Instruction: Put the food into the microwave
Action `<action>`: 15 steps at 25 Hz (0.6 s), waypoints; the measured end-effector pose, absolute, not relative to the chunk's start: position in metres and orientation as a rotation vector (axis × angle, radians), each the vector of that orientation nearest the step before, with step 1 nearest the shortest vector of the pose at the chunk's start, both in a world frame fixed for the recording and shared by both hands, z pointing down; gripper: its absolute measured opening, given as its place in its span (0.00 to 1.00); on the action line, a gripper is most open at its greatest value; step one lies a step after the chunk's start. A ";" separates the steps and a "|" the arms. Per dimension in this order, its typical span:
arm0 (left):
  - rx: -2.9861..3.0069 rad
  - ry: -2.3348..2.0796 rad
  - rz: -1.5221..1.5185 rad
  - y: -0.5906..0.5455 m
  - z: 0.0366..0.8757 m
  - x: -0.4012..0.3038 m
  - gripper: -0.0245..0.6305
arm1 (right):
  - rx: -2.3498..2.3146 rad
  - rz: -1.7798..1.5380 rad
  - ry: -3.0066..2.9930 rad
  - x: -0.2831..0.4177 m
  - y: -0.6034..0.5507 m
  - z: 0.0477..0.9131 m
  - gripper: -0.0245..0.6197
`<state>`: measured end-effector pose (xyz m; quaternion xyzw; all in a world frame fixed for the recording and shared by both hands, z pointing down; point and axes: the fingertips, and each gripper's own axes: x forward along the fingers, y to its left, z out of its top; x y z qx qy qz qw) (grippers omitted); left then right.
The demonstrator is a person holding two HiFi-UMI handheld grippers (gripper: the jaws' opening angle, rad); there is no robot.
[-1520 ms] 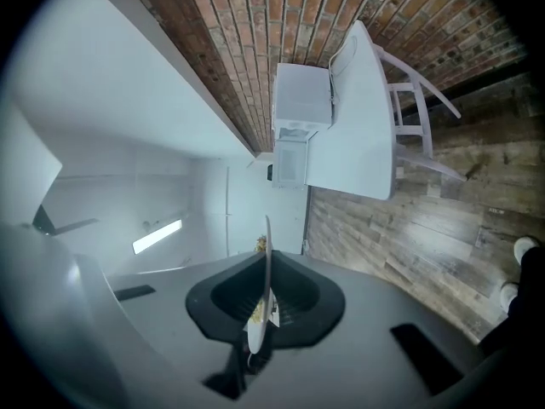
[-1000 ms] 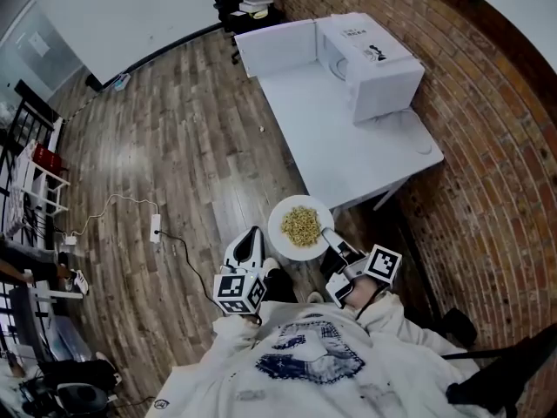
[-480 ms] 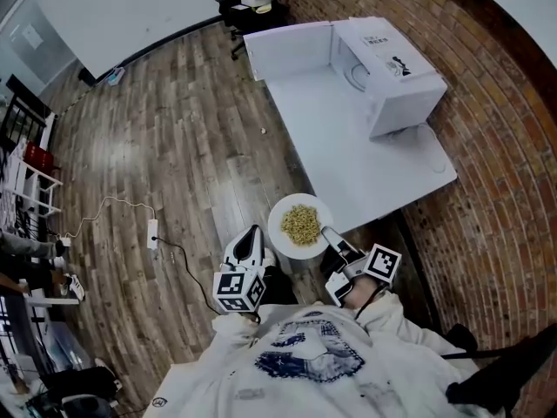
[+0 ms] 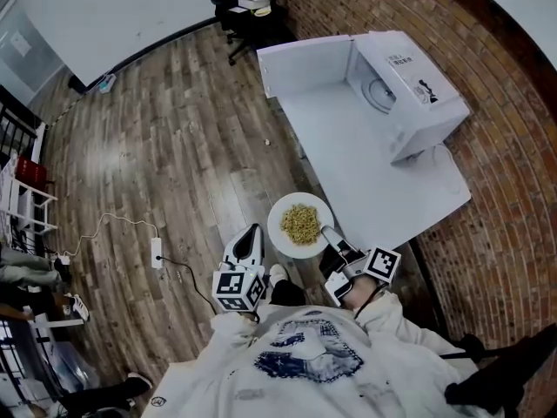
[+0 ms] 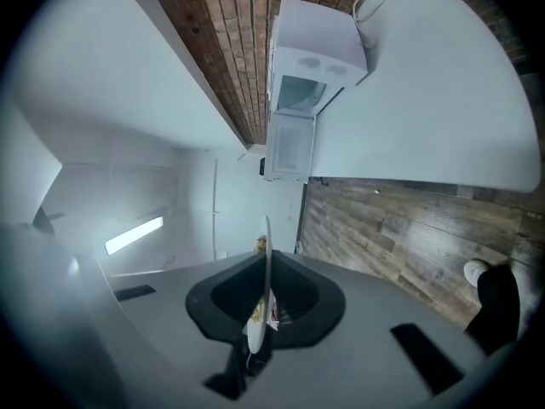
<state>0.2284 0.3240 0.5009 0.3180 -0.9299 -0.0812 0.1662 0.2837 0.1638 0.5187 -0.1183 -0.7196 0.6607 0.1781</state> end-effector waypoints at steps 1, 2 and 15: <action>0.910 -2.646 -0.236 0.327 0.501 0.218 0.05 | -0.333 1.869 -2.038 0.274 0.168 0.519 0.07; 0.914 -2.644 -0.241 0.330 0.502 0.209 0.05 | -0.330 1.871 -2.038 0.264 0.171 0.519 0.07; 0.982 -2.649 -0.228 0.378 0.497 0.100 0.05 | -0.300 1.890 -2.075 0.162 0.219 0.521 0.07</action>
